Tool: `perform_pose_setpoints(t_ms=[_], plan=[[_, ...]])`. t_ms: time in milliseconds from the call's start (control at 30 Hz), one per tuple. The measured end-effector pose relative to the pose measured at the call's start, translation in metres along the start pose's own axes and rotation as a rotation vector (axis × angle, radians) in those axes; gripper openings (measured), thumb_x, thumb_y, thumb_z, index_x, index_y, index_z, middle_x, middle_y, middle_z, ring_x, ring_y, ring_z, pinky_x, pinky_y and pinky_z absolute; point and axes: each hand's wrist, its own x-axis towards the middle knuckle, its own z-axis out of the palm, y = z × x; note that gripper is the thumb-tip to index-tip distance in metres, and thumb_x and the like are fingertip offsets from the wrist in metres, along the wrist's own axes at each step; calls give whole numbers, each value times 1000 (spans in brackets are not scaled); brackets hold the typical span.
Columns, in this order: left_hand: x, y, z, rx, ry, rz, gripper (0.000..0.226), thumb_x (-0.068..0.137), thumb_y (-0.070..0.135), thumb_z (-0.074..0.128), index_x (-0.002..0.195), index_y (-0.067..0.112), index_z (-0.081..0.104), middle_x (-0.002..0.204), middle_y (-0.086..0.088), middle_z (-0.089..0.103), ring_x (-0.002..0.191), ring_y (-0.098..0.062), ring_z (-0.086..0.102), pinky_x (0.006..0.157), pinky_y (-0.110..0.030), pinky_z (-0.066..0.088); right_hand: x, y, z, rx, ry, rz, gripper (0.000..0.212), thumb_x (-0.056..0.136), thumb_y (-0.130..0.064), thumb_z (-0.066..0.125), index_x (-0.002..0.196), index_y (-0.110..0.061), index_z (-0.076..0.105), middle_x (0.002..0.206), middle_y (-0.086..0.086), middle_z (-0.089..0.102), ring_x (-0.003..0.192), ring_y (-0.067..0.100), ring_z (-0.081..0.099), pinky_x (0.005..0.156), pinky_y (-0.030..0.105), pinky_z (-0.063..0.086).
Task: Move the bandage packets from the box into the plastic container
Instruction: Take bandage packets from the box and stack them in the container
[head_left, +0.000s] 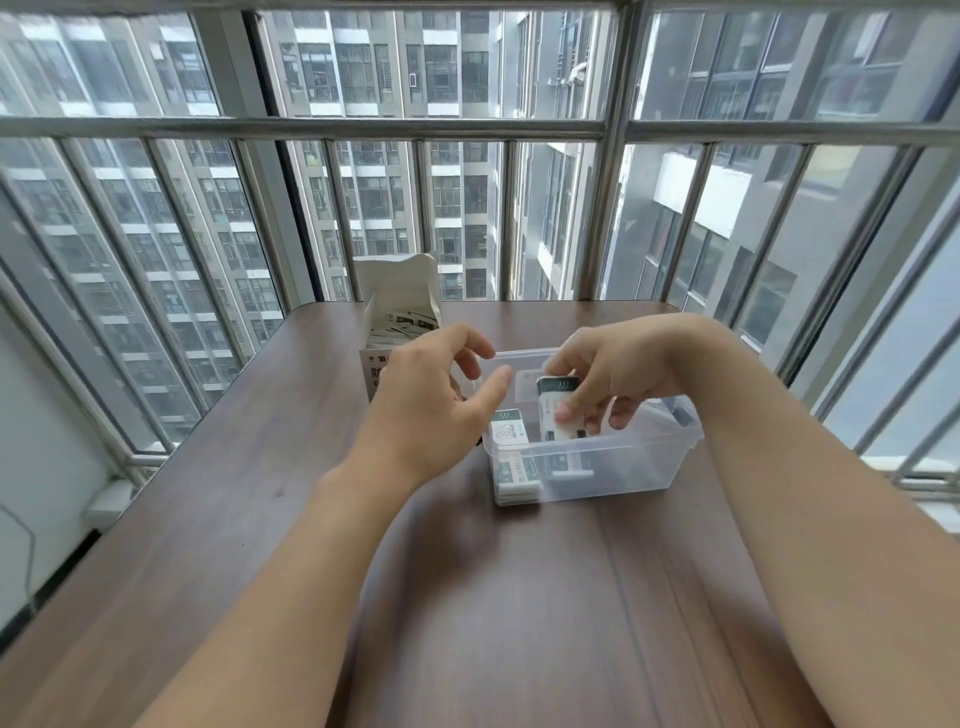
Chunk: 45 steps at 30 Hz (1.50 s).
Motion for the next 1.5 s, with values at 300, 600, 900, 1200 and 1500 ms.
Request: perform_pose_setpoints(t_ms=[300, 600, 900, 1200, 1500], plan=[[1, -3, 2, -2, -45, -4, 13, 87, 28, 75, 97, 26, 66, 88, 10, 61, 55, -5, 54, 61, -19, 43, 12, -3, 14, -109, 35, 130, 25, 90, -13, 75, 113, -12, 65, 98, 8, 74, 86, 23, 71, 76, 31, 59], [2, -6, 4, -3, -27, 4, 13, 89, 31, 73, 98, 26, 67, 88, 9, 62, 57, -3, 53, 62, -20, 42, 10, -18, 25, -184, 96, 141, 24, 89, -15, 78, 110, -6, 71, 99, 12, 71, 83, 24, 67, 94, 38, 59], [2, -5, 5, -4, -34, 2, 13, 90, 31, 72, 101, 25, 67, 89, 9, 63, 56, -3, 55, 61, -17, 41, -8, -39, 33, -315, 184, 187, 44, 89, -25, 78, 127, -8, 66, 80, 2, 71, 94, 25, 76, 93, 35, 59], [3, -1, 1, 0, 137, 28, 8, 90, 28, 71, 96, 24, 67, 79, 10, 64, 57, -8, 57, 60, -24, 48, -25, -45, 23, -325, 255, 161, 43, 91, -23, 76, 129, -8, 63, 78, -7, 73, 75, 16, 78, 77, 26, 57], [5, -34, -17, -207, 589, -332, 52, 76, 32, 63, 125, 18, 55, 117, 1, 53, 109, -17, 52, 95, -29, 45, -38, -73, 25, -153, 587, -461, 15, 92, -11, 71, 105, -15, 75, 92, -3, 75, 74, 13, 74, 70, 27, 64]])
